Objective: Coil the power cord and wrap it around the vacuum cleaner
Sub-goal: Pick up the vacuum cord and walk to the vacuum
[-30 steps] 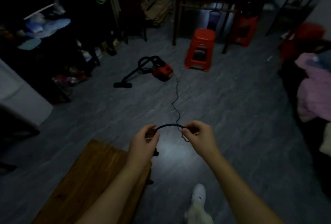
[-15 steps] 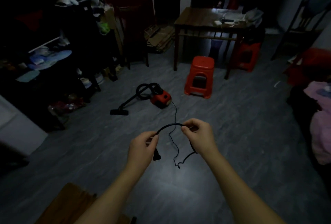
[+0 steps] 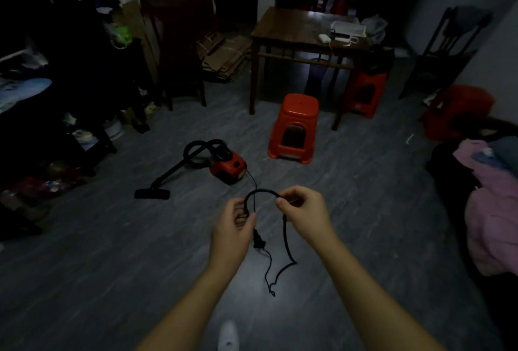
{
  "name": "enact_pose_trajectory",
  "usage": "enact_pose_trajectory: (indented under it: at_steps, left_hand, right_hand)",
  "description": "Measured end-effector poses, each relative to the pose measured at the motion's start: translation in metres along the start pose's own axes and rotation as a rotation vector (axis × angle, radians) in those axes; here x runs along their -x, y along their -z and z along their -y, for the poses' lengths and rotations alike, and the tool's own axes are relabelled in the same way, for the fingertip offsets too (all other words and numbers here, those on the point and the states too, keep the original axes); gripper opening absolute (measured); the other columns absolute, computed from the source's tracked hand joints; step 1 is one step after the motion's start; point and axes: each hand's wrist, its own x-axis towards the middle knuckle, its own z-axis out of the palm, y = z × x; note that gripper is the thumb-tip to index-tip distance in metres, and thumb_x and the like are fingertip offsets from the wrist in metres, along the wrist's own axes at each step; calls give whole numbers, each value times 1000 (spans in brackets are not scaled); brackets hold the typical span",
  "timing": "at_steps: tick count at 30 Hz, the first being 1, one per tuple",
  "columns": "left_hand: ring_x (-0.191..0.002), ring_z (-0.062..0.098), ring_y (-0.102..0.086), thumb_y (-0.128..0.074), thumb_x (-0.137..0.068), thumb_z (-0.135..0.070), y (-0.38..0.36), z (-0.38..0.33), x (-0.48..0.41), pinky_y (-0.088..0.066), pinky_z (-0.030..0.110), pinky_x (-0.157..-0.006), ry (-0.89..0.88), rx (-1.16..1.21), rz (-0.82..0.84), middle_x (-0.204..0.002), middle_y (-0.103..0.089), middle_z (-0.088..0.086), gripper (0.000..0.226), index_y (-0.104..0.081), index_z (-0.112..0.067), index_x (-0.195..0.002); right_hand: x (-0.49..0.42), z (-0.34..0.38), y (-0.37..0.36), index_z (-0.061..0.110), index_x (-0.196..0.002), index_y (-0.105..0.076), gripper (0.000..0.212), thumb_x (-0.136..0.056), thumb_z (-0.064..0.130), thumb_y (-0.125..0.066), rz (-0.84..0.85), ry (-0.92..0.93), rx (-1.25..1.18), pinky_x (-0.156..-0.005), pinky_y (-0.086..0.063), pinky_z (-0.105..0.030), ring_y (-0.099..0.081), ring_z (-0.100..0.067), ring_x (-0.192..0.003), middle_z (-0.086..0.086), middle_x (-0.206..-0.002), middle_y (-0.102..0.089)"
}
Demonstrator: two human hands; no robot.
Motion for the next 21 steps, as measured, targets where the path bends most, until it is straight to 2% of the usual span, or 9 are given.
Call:
enact_pose_trajectory:
  at_steps: [2, 4, 6, 8, 10, 13, 15, 19, 21]
  left_hand:
    - [-106, -11, -57, -79, -81, -35, -9, -3, -33, -51, 18, -92, 20, 49, 127, -116, -59, -27, 56, -47, -38, -128]
    - [-111, -20, -49, -85, -72, -40, -14, -9, -62, -43, 7, -89, 34, 59, 240, -117, -52, -40, 77, -39, -48, -132]
    - [-113, -23, -46, -89, -65, -43, -17, -16, -88, -42, 7, -87, 22, 38, 314, -119, -50, -42, 90, -34, -54, -136]
    - [-106, -27, -45, -90, -66, -38, -19, -22, -116, -42, 6, -81, 31, 39, 346, -113, -48, -43, 88, -31, -63, -127]
    - [-102, -25, -49, -87, -72, -28, -20, -22, -142, -45, 5, -78, 34, 54, 353, -109, -48, -42, 82, -32, -61, -123]
    - [-103, -4, -63, -84, -75, -20, -15, -12, -180, -56, 23, -86, 85, 117, 329, -119, -62, -21, 68, -49, -46, -127]
    - [-98, 1, -67, -84, -74, -17, -11, -1, -199, -59, 30, -86, 144, 148, 283, -116, -67, -12, 62, -56, -44, -122]
    - [-92, 4, -70, -82, -76, -8, -11, 9, -229, -57, 20, -75, 211, 192, 197, -106, -68, -12, 57, -58, -48, -108]
    - [-90, 6, -70, -83, -76, -8, -19, 12, -247, -55, 18, -71, 285, 229, 131, -105, -68, -6, 57, -57, -39, -116]
  right_hand:
    - [-31, 1, -9, 23, -80, -71, 7, -85, 22, -76, -41, -35, -13, -70, -61, -45, -69, -13, -72, 5, -75, -71]
    - [-59, 5, -15, 23, -80, -71, 7, -84, 22, -77, -67, -68, -31, -71, -61, -46, -69, -13, -75, 4, -76, -71]
    - [-84, 10, -20, 23, -81, -71, 6, -84, 22, -77, -68, -86, -38, -71, -61, -45, -70, -14, -77, 4, -78, -71]
    - [-107, 13, -27, 22, -83, -71, 6, -84, 22, -77, -60, -97, -45, -72, -61, -45, -70, -15, -78, 4, -80, -71]
    - [-130, 15, -35, 22, -83, -70, 7, -83, 22, -77, -42, -96, -57, -72, -61, -47, -69, -17, -79, 4, -80, -70]
    - [-165, 15, -50, 20, -84, -70, 9, -82, 19, -78, 7, -96, -88, -74, -60, -48, -69, -23, -81, 3, -79, -68]
    - [-187, 11, -62, 18, -85, -69, 10, -82, 16, -79, 67, -87, -110, -76, -60, -48, -68, -21, -80, 2, -77, -67]
    - [-231, -1, -78, 19, -89, -70, 9, -84, 15, -76, 189, -47, -152, -78, -61, -46, -68, -20, -80, 1, -81, -69]
    - [-253, -11, -79, 18, -94, -71, 8, -87, 17, -73, 252, -6, -147, -79, -61, -39, -70, -19, -85, -2, -88, -71]
